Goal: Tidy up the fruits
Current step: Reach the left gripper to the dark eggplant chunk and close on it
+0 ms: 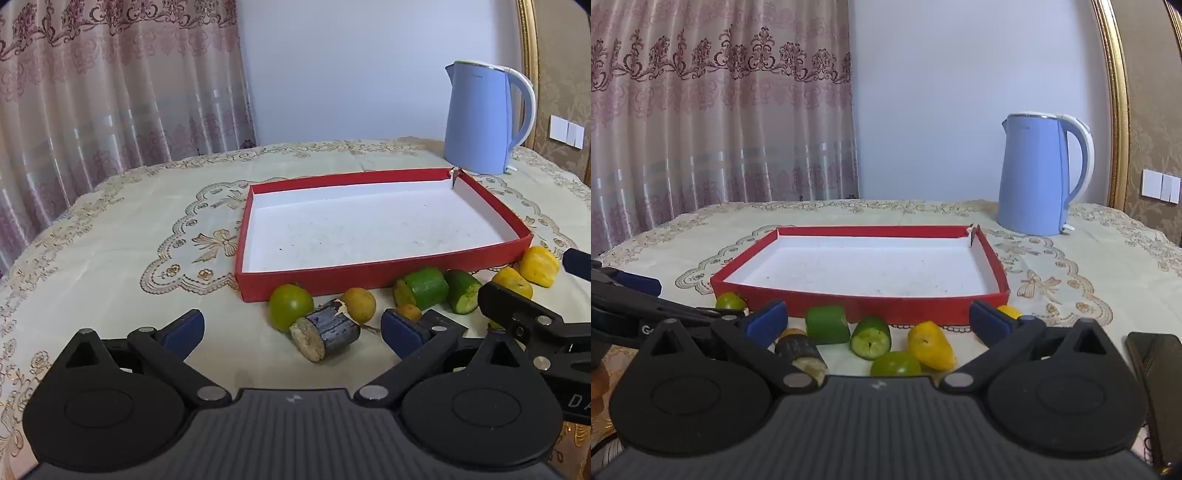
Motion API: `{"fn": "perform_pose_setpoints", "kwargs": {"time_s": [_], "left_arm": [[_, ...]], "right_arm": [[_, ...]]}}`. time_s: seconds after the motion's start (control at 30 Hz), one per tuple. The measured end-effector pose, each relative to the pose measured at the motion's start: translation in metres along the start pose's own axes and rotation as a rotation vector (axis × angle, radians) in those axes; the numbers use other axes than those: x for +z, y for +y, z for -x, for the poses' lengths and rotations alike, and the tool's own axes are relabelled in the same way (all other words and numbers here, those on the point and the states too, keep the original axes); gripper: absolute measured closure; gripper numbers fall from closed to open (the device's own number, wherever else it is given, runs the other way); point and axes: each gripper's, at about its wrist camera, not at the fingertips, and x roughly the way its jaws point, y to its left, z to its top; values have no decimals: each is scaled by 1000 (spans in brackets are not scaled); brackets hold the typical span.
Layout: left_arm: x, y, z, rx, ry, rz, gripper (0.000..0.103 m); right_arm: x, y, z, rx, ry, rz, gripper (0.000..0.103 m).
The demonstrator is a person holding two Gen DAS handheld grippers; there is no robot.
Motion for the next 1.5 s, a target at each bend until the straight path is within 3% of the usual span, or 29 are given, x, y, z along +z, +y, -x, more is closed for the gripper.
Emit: {"fn": "perform_pose_setpoints", "kwargs": {"time_s": [0.2, 0.33, 1.03, 1.5], "left_arm": [[3, 2, -1, -25, 6, 29, 1], [-5, 6, -1, 12, -1, 8, 1], [-13, 22, -7, 45, 15, 39, 1], [-20, 28, -13, 1, -7, 37, 1]], "right_arm": [[-3, -8, -3, 30, 5, -42, 0], [-3, -8, -2, 17, -3, -22, 0], [-6, -2, 1, 29, -5, 31, 0], [-12, -6, -5, 22, 4, 4, 0]]}}
